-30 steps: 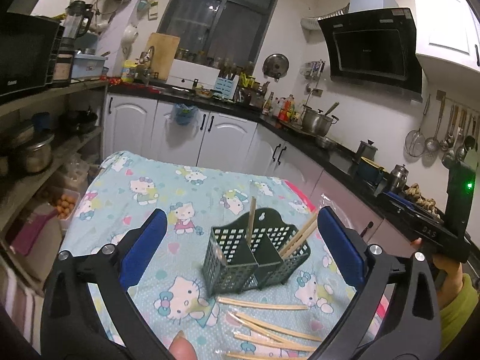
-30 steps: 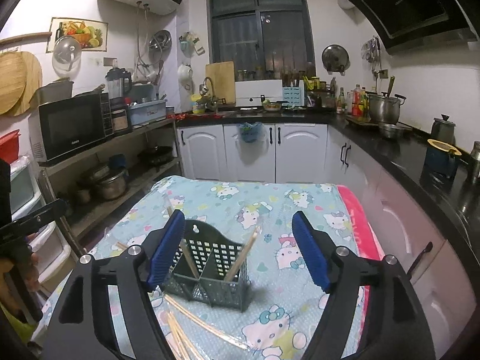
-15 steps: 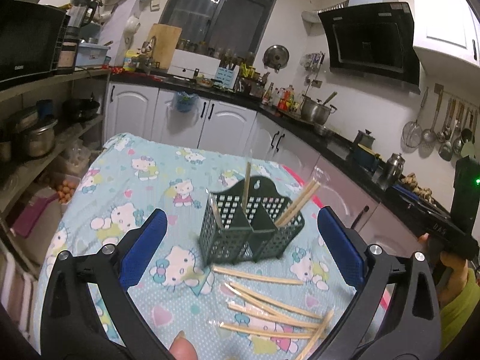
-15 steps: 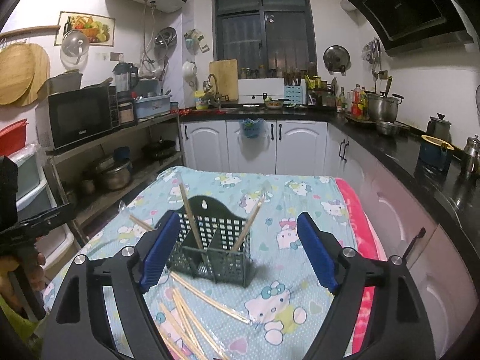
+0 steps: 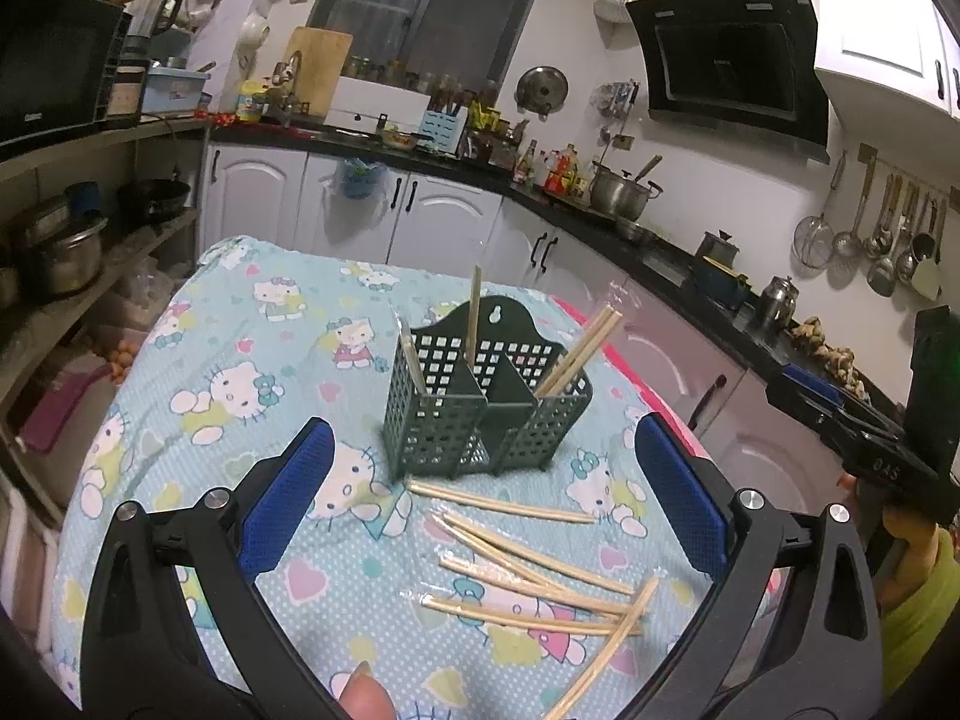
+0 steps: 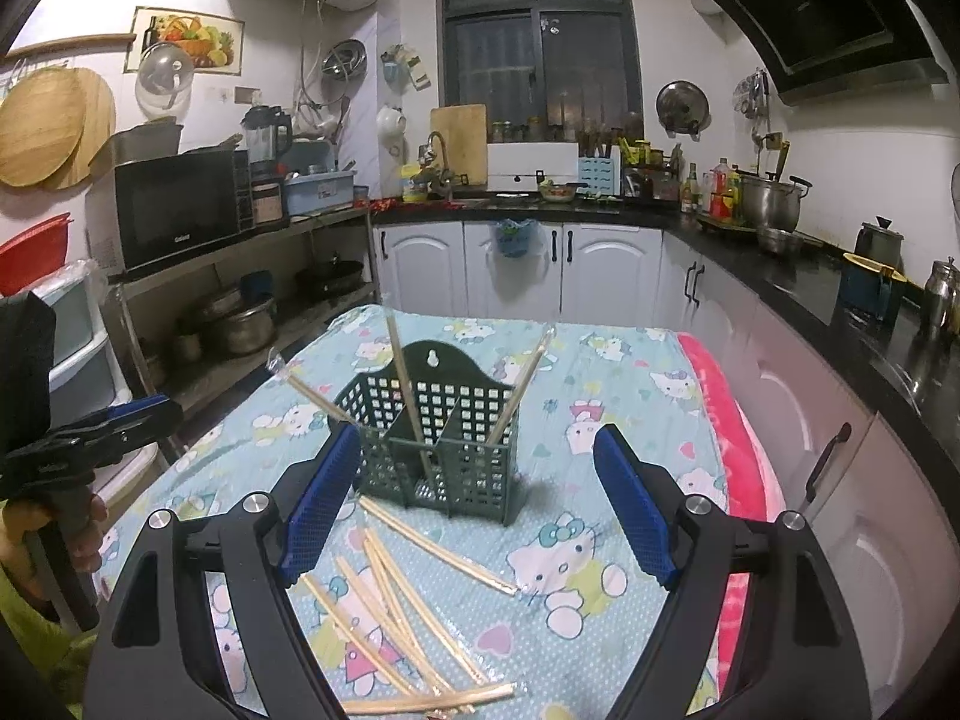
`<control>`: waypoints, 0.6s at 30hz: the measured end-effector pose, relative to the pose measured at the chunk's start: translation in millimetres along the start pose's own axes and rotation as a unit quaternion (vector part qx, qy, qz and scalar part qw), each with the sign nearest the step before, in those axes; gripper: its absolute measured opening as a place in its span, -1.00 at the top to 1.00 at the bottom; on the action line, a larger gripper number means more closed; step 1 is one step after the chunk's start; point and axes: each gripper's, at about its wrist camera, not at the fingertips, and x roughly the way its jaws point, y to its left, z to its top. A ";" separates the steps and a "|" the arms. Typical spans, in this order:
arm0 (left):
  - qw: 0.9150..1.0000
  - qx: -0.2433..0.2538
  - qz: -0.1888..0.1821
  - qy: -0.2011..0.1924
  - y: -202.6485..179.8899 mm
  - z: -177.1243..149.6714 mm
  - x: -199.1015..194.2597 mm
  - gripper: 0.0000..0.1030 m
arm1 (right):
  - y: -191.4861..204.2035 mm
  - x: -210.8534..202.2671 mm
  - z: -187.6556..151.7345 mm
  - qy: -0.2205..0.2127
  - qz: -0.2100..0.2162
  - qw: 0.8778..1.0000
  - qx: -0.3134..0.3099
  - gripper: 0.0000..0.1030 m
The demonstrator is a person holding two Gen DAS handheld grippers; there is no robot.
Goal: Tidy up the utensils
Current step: 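Raise both open grippers away from the caddy toward the loose chopsticks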
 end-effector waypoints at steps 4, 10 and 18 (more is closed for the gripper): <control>1.000 0.002 -0.002 0.009 -2.6 -6.9 1.8 -0.79 | 3.0 -3.0 -7.9 0.007 -0.002 1.000 -0.003 -0.51; 1.000 0.005 -0.007 0.026 -5.5 -17.6 8.5 -0.79 | 0.6 -3.4 -24.1 0.029 -0.008 1.000 -0.007 -0.51; 0.999 0.005 -0.010 0.049 -10.6 -34.0 19.4 -0.79 | -2.7 0.3 -48.0 0.058 -0.015 0.998 -0.002 -0.51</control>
